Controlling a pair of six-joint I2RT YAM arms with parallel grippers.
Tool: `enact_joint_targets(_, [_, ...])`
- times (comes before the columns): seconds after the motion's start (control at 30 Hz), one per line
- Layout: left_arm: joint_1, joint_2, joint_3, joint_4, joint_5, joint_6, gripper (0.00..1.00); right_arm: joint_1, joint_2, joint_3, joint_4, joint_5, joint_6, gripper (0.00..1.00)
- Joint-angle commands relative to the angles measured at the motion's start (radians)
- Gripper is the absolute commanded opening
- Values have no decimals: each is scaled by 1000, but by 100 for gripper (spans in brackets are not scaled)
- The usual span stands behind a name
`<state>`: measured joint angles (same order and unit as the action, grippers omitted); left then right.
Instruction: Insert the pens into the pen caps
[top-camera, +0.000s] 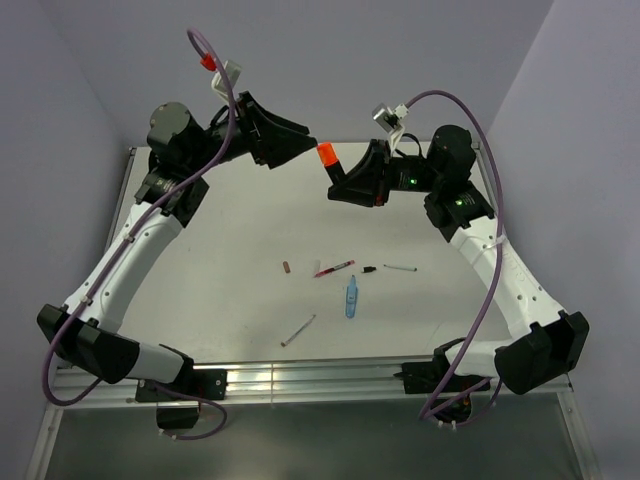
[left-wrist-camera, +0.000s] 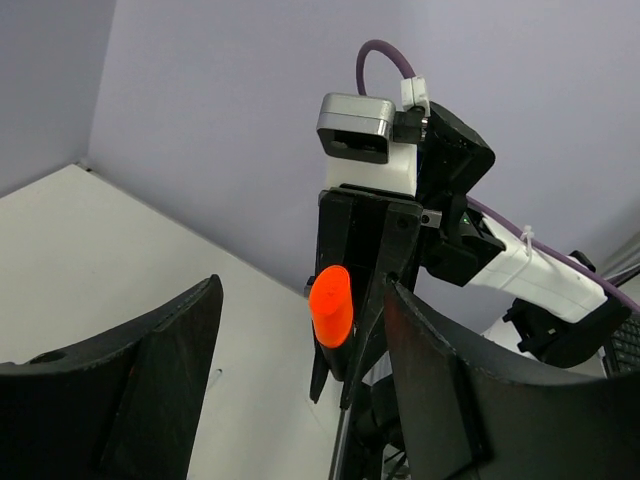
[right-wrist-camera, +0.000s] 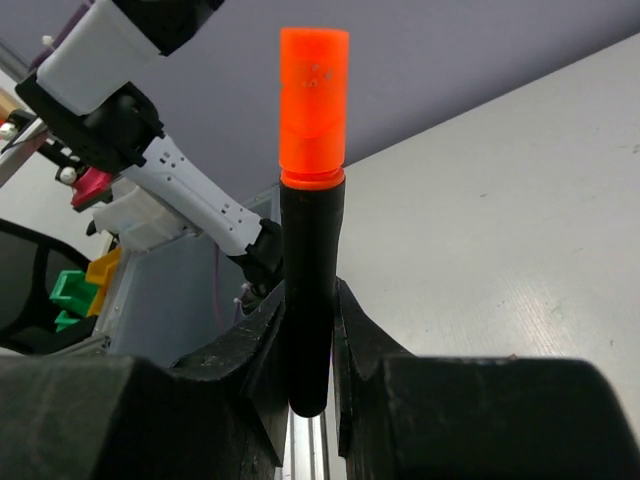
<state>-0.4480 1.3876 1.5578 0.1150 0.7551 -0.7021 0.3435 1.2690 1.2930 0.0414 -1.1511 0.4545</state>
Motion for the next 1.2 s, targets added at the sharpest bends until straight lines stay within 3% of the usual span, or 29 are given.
enact_joint_targets(0.0, [-27, 19, 7, 106, 69, -54, 70, 3, -5, -3, 95, -38, 49, 0])
enact_joint_targets(0.73, [-83, 87, 35, 190, 98, -123, 56, 17, 12, -8, 112, -61, 84, 0])
enact_joint_targets(1.03, [-90, 84, 4, 196, 115, -135, 23, 17, 21, 9, 132, -56, 111, 0])
enact_joint_targets(1.17, [-90, 48, -77, 224, 90, -163, 0, 17, 24, 23, 175, -39, 145, 0])
